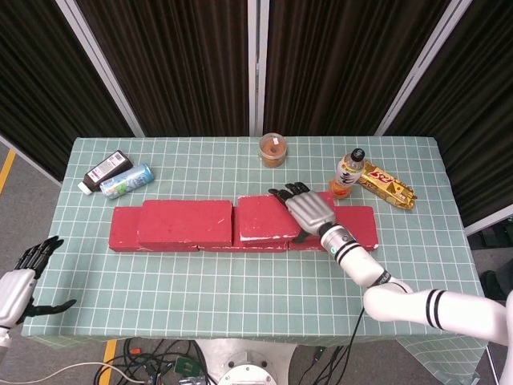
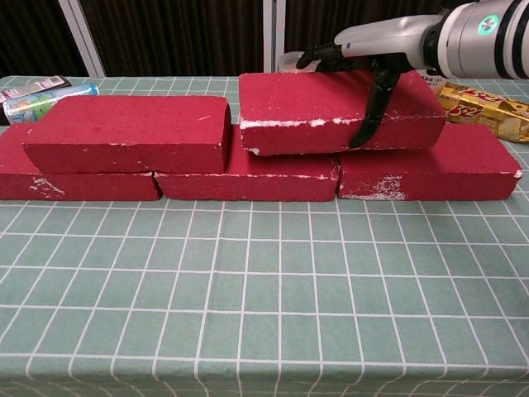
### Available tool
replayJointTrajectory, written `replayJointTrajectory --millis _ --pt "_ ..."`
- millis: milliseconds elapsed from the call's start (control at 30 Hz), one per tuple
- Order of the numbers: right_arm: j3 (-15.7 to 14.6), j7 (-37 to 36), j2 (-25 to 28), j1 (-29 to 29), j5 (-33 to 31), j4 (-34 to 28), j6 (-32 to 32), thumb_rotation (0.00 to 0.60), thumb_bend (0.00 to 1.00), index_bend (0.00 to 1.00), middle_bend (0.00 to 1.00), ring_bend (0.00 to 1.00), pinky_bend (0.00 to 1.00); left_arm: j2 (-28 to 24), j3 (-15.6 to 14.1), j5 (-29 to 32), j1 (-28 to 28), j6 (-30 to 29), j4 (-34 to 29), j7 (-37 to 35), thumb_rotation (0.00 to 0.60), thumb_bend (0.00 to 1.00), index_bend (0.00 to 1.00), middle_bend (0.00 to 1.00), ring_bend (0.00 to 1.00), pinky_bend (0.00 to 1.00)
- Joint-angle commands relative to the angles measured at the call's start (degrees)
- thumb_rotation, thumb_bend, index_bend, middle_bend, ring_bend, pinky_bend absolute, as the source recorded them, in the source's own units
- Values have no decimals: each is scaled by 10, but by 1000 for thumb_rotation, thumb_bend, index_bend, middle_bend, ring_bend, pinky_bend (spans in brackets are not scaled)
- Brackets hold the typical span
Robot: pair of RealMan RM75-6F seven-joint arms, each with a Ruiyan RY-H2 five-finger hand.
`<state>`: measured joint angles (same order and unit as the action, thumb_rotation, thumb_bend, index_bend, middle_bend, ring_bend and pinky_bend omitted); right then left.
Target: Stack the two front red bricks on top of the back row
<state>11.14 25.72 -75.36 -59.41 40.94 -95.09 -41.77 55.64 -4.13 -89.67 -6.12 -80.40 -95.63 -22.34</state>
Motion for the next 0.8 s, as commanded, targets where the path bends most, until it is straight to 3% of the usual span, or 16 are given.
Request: replayJointTrajectory --millis 33,367,800 --pt "-11 16 -21 -15 -25 14 -19 600 1 0 253 0 0 0 -1 -1 1 1 4 -5 600 15 15 0 0 0" --pt "-21 25 -37 -40 -72 22 -21 600 9 0 253 0 0 -2 -3 -5 0 8 11 -23 600 15 15 0 0 0" --pt "-28 1 -41 -49 -70 27 -8 600 9 0 253 0 0 2 -3 -7 1 12 17 -27 600 16 15 0 0 0"
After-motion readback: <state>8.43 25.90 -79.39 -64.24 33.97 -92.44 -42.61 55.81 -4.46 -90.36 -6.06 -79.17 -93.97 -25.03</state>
